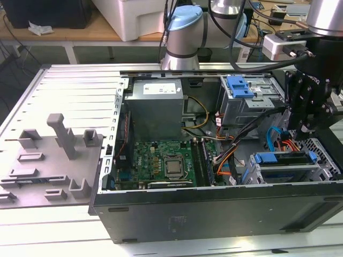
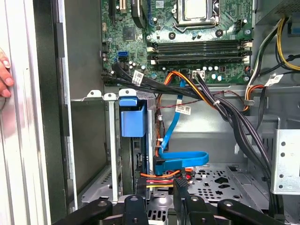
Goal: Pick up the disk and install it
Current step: 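Insert the second disk wire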
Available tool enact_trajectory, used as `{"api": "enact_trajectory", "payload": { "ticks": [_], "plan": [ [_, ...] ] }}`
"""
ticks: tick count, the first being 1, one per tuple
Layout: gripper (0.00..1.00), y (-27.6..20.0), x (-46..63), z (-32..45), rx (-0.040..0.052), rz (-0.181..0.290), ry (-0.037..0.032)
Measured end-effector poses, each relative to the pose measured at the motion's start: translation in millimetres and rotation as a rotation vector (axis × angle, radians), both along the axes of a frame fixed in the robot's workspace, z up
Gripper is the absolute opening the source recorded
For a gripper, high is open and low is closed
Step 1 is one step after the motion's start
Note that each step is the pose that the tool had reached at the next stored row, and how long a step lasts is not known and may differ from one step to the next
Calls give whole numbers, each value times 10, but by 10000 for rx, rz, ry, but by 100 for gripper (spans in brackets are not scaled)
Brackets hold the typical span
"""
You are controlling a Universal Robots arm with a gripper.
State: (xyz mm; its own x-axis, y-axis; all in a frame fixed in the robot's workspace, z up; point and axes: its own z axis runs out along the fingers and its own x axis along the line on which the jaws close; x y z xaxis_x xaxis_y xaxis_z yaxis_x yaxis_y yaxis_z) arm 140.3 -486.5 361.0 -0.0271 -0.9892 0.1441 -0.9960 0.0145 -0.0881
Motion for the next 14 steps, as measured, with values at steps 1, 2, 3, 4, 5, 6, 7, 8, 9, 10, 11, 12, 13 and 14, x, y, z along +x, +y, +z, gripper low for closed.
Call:
{"api": "enact_trajectory", "payload": {
  "ticks": [1, 2, 3, 4, 5, 6, 7, 8, 9, 10, 11, 12, 13, 14],
  "plan": [
    [36, 0, 0, 0, -1, -1, 1],
    [36, 0, 0, 0, 0, 0, 1],
    [36, 0, 0, 0, -1, 0, 0],
    [36, 0, 0, 0, 0, 0, 0],
    [36, 0, 0, 0, 0, 0, 0],
    [36, 0, -1, 0, 0, 0, 0],
    [36, 2, -19, 0, 0, -2, -1],
    [36, 3, -56, 0, 0, 0, -9],
    [36, 3, -82, 1, -1, -1, -14],
    [36, 4, -101, 0, 0, -2, -17],
    [36, 9, -122, 1, -1, -9, -19],
    [36, 15, -133, 2, 0, -23, -20],
    [36, 17, -142, 6, -2, -38, -21],
    [36, 18, -149, 5, 1, -114, -22]
  ]
}}
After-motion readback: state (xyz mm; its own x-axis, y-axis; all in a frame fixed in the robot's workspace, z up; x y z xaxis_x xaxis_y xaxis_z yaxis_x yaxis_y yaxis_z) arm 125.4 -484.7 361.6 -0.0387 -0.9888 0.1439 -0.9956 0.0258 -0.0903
